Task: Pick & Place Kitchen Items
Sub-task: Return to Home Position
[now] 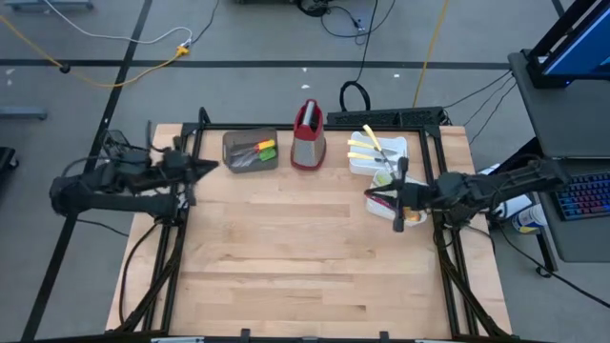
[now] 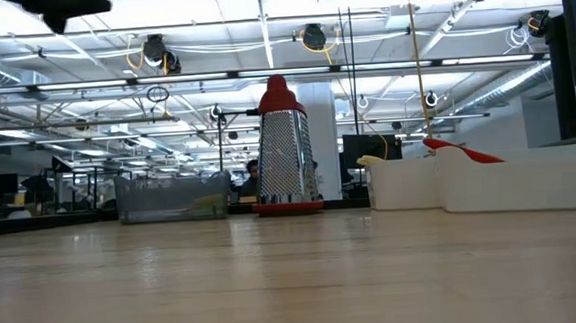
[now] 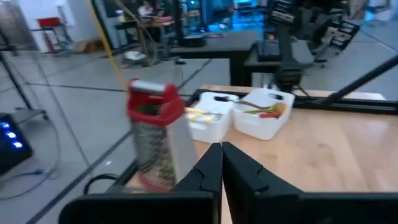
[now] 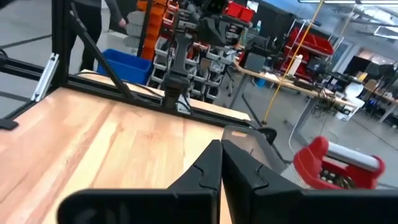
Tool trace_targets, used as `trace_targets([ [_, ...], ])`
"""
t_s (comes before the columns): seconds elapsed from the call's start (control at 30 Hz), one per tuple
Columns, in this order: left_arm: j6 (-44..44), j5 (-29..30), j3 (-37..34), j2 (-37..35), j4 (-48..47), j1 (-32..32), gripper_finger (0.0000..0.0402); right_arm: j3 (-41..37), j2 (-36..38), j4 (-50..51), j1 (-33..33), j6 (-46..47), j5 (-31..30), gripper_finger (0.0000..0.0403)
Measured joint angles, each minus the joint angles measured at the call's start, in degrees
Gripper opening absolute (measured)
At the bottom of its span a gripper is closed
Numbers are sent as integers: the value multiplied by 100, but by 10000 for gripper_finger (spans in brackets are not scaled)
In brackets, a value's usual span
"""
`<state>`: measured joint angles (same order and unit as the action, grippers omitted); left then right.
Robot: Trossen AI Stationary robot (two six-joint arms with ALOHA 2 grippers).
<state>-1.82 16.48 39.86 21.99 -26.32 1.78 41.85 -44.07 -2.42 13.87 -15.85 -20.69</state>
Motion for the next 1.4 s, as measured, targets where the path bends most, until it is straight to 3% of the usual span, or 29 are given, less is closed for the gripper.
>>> trace_targets([
  [0.2, -158, 30, -75, -1008, -871, 2, 20, -54, 713, 796, 0, 393, 2, 1],
  [0.47, -114, 10, -655, -2171, -398, 2, 21, -735, 1546, 958, 0, 467, 44, 0],
  [0.73, -518, 1, -1322, -2057, 174, 2, 21, -1277, 2595, 959, -2, 514, 149, 0],
  [1.03, -816, 12, -2357, -2060, 1659, 2, 21, -1872, 3677, 969, -2, 470, 304, 0],
  [1.4, -666, 62, -3517, -2058, 3080, 2, 21, -2284, 4391, 964, -2, 474, 297, 0],
])
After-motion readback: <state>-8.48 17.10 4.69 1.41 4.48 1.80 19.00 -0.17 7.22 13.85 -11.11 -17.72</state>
